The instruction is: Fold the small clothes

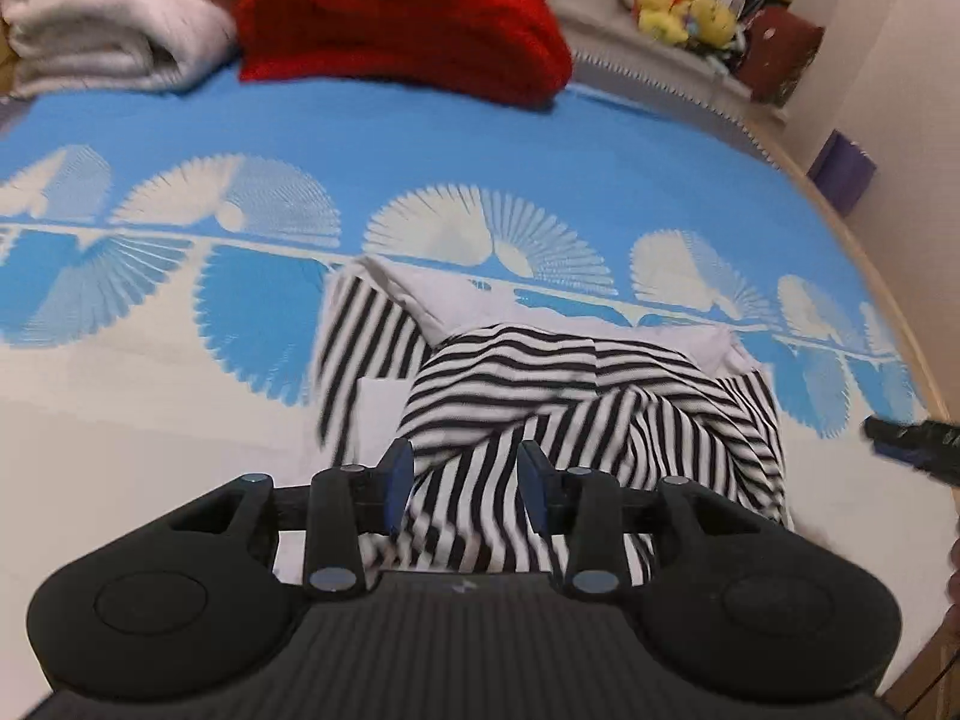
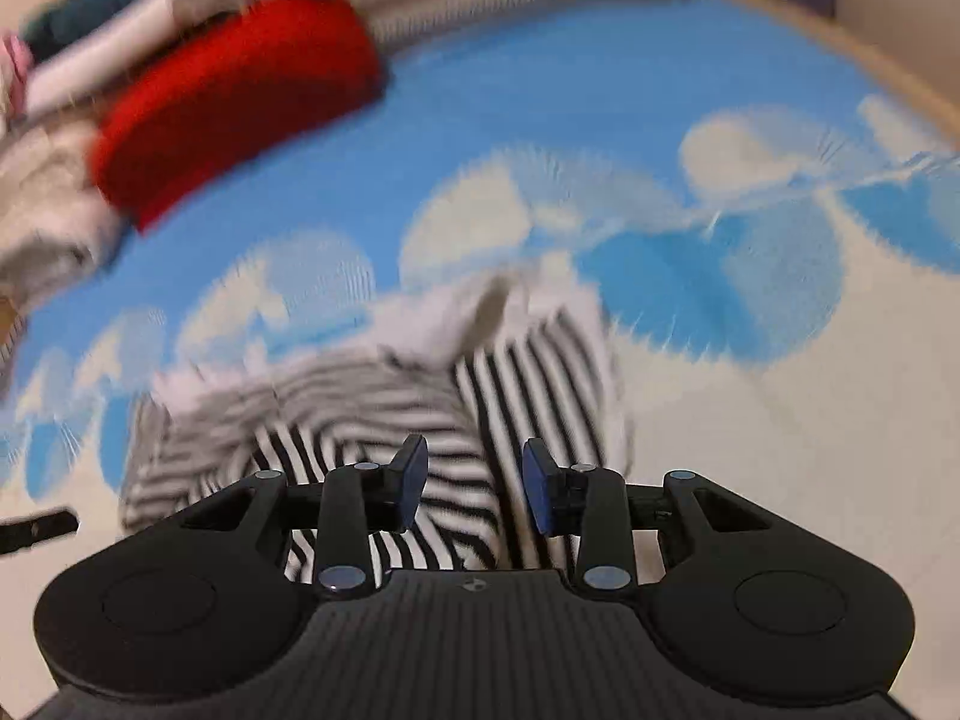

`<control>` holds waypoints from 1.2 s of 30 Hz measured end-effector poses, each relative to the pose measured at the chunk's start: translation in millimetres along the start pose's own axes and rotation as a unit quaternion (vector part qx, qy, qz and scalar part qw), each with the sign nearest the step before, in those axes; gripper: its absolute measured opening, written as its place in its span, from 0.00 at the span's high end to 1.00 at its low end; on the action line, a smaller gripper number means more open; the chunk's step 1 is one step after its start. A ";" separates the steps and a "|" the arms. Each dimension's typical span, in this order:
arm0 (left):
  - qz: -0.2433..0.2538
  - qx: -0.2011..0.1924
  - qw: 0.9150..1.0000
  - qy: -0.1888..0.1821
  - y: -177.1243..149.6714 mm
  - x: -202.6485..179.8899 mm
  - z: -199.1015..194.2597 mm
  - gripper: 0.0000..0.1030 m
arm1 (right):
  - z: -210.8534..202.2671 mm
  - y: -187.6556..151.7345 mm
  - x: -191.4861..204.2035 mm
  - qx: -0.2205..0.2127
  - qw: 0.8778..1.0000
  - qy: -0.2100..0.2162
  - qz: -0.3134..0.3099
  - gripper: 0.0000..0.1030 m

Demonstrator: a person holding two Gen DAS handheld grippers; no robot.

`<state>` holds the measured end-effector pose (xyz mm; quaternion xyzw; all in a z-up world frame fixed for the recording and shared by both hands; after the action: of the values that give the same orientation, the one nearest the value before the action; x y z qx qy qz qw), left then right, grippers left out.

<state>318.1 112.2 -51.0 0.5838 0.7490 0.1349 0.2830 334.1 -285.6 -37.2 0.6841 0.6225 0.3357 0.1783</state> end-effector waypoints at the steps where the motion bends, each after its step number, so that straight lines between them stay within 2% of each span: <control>1: 0.008 -0.004 1.000 -0.004 -7.5 3.5 -14.4 0.59 | -18.6 -2.8 -4.1 -0.013 1.000 0.001 0.008 0.64; 4: 0.029 -0.010 0.999 -0.011 -33.2 14.9 -55.4 0.59 | -65.3 -16.9 -9.8 -0.040 0.999 0.012 0.008 0.64; 8: 0.035 -0.019 0.999 0.004 -75.8 40.5 -98.5 0.62 | -113.4 -60.2 -20.0 -0.050 0.999 0.013 -0.007 0.62; 11: 0.025 -0.031 0.999 0.009 -104.8 56.5 -114.4 0.73 | -137.1 -98.7 -28.5 -0.046 0.999 0.012 -0.006 0.62; 13: 0.049 -0.047 0.998 0.005 -115.9 54.8 -122.9 0.74 | -150.3 -126.6 -32.5 -0.051 0.999 0.013 -0.002 0.65; 15: 0.069 -0.046 0.997 -0.001 -125.1 53.9 -123.0 0.74 | -157.9 -155.6 -38.3 -0.040 0.999 -0.001 0.006 0.84; 16: 0.071 -0.040 0.997 0.003 -129.6 56.0 -119.5 0.74 | -156.8 -165.9 -42.2 -0.030 0.999 -0.011 0.014 0.87; 20: 0.045 -0.023 0.999 0.016 -138.6 79.3 -108.7 0.74 | -152.6 -191.8 -52.8 -0.018 0.999 -0.017 0.045 0.87; 25: -0.009 -0.005 1.000 0.014 -143.7 111.9 -109.8 0.74 | -141.7 -212.3 -54.6 0.007 0.999 -0.011 0.030 0.86; 28: -0.023 0.006 1.000 0.012 -145.6 122.6 -112.4 0.74 | -130.9 -226.2 -56.2 0.037 0.999 -0.014 0.026 0.81; 31: -0.048 0.033 0.998 0.006 -148.4 130.7 -107.1 0.73 | -123.9 -232.0 -54.0 0.057 0.998 0.003 0.031 0.76; 34: -0.064 0.065 0.996 0.018 -153.3 133.8 -93.7 0.71 | -116.0 -237.4 -50.1 0.077 0.997 0.001 0.020 0.64; 36: -0.059 0.084 0.994 0.035 -157.2 133.3 -83.4 0.61 | -109.3 -242.2 -49.0 0.093 0.995 0.003 0.021 0.56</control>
<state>123.0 205.3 -103.3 0.5548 0.8004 0.0749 0.2143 82.4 -313.1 -131.4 0.7096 0.6370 0.2822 0.1051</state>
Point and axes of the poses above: each gripper's, at about its wrist camera, not at the fingertips, and z roughly the way its jaws point, x to its left, y to its top, the point moved 6 cm from there along z, roughly the way its jaws point, and after that the axes turned 10 degrees about -z, right-handed, at the moved point
